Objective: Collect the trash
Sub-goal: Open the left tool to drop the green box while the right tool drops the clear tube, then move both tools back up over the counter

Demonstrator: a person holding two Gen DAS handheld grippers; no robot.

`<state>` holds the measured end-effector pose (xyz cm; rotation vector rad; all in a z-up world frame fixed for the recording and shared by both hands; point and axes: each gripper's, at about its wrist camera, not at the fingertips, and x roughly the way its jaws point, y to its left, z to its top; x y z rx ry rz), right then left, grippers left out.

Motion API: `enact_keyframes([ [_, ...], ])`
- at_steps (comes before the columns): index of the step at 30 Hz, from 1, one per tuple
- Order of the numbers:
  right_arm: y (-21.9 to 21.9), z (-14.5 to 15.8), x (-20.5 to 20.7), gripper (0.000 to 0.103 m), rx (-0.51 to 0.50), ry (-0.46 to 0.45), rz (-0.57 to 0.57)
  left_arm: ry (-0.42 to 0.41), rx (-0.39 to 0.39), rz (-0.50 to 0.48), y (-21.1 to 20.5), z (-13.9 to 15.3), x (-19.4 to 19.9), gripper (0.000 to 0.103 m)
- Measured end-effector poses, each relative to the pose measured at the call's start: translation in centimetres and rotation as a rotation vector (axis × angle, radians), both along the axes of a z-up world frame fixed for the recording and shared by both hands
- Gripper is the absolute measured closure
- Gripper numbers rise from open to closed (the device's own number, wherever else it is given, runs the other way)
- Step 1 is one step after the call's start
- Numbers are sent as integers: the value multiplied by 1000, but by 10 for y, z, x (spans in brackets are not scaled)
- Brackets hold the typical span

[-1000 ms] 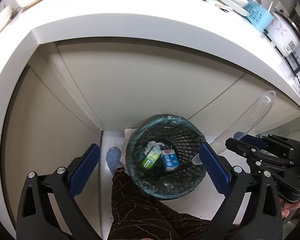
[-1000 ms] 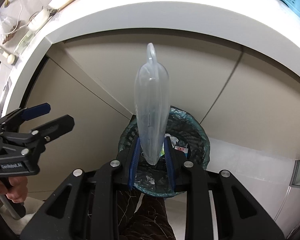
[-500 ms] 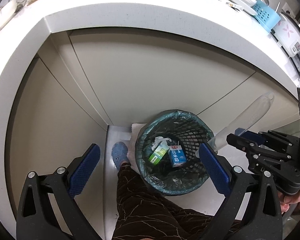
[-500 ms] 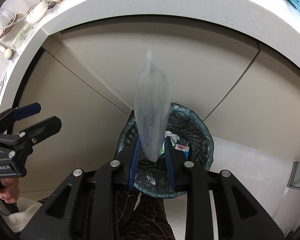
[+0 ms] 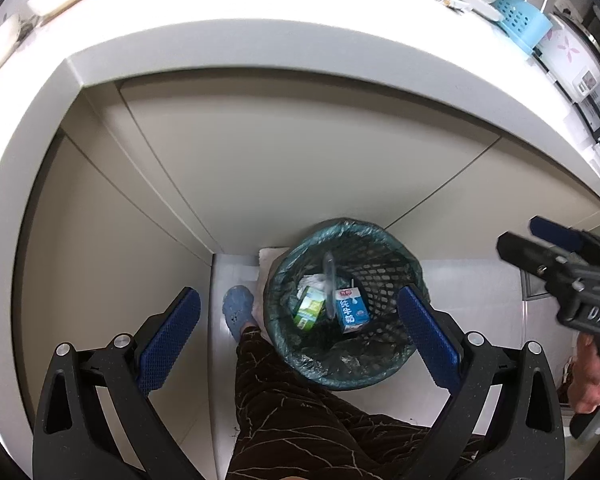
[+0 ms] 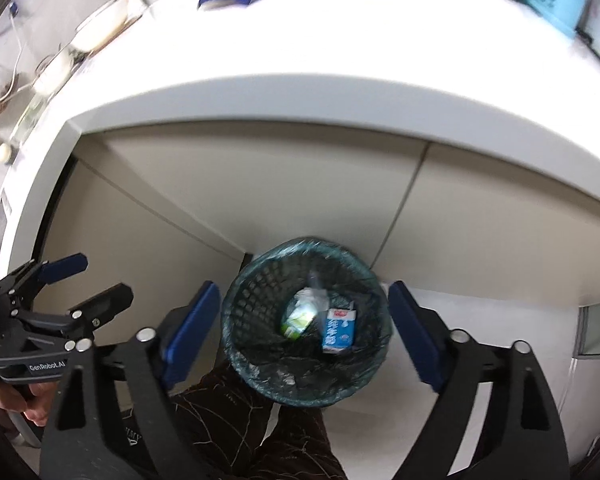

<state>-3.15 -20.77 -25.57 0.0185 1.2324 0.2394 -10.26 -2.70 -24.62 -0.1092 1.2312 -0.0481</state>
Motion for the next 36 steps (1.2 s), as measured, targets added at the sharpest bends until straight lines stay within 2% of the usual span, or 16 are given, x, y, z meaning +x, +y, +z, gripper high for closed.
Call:
enact_keyframes([
  [8,-22,43,6,10,-28,-69,-67,-41,-4,9,-4,36,7,6],
  [10,-26,54,7,10,-30,-87,-70,-43,36,20,-7,47,9,6],
  [18,-28,94,17,10,-55,-143,-75,-105,-4,40,-12,98,19,6],
  [36,-42,159,64,10,-57,-212,-128,-188,-3,49,-5,163,66,7],
])
